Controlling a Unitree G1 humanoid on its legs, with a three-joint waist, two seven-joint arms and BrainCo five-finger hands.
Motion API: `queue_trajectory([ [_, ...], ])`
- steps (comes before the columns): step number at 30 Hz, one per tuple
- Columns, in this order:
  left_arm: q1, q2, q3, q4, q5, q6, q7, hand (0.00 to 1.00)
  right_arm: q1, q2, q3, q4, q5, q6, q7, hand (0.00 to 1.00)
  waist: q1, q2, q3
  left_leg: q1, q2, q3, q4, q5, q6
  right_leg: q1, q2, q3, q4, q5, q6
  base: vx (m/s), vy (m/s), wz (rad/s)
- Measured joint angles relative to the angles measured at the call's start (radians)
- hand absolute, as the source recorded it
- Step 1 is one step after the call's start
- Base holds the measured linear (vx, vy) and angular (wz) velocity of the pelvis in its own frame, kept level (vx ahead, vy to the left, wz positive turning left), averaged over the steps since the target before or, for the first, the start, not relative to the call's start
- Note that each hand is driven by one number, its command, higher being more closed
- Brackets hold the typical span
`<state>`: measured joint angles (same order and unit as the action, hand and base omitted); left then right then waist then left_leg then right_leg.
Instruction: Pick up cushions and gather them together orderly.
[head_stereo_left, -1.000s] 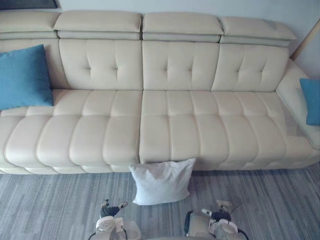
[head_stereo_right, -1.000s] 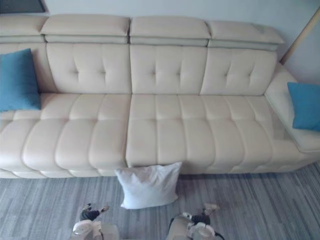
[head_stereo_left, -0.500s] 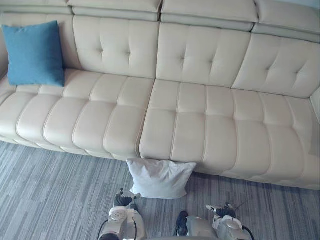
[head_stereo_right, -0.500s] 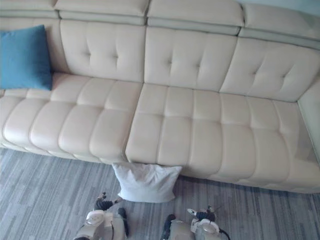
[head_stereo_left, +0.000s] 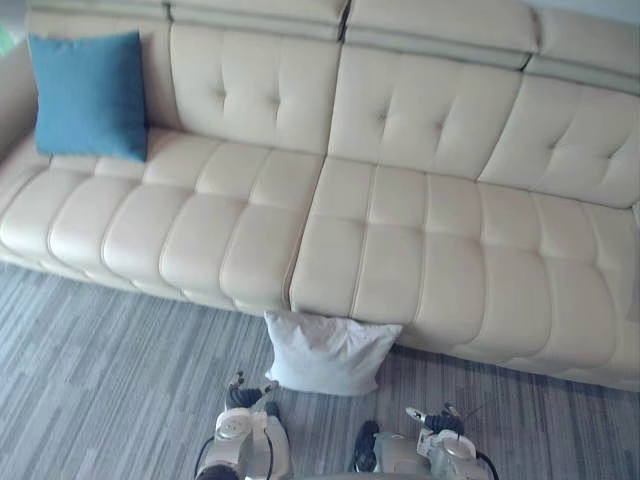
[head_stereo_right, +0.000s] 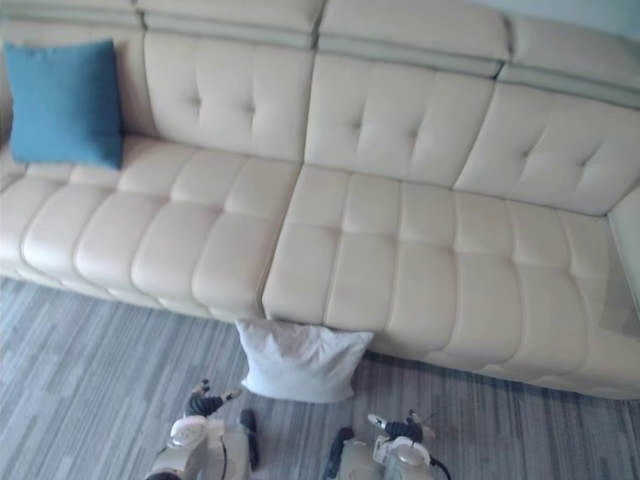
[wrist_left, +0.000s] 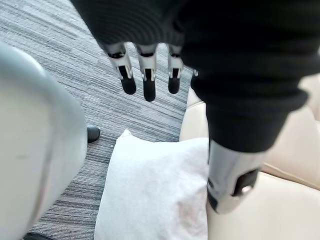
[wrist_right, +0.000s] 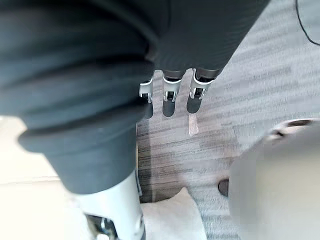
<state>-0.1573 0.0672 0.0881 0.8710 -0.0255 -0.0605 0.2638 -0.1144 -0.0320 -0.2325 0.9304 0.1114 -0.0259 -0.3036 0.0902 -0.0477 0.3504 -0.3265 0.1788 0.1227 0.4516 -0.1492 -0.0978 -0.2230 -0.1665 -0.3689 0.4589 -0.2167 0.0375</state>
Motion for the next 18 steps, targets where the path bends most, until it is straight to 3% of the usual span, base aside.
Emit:
queue_trajectory([
  [5, -0.154, 0.075, 0.013, -0.059, -0.039, -0.011, 0.044, 0.00, -0.135, -0.059, 0.000, -0.052, 0.042, -0.006, -0.031, 0.00, 0.007, -0.003, 0.075, -0.209, 0.004, -0.030, 0.151, -0.034, 0.020, -0.198, -0.035, 0.006, 0.162, -0.052, -0.014, -0.21, 0.027, 0.05],
  [12, -0.429, 0.170, 0.090, -0.105, -0.136, -0.021, 0.087, 0.00, -0.404, -0.093, -0.017, -0.100, 0.088, -0.007, -0.092, 0.00, -0.002, -0.013, 0.204, -0.525, 0.021, -0.049, 0.259, -0.013, 0.039, -0.518, -0.048, 0.026, 0.274, -0.038, -0.046, -0.11, 0.023, -0.11],
  [18, -0.637, 0.197, 0.057, -0.115, -0.154, -0.022, 0.105, 0.00, -0.637, -0.126, -0.030, -0.153, 0.108, -0.010, -0.131, 0.00, -0.026, -0.013, 0.223, -0.762, 0.018, -0.049, 0.358, -0.005, 0.043, -0.766, -0.076, 0.051, 0.395, -0.034, -0.052, 0.01, 0.032, -0.03],
])
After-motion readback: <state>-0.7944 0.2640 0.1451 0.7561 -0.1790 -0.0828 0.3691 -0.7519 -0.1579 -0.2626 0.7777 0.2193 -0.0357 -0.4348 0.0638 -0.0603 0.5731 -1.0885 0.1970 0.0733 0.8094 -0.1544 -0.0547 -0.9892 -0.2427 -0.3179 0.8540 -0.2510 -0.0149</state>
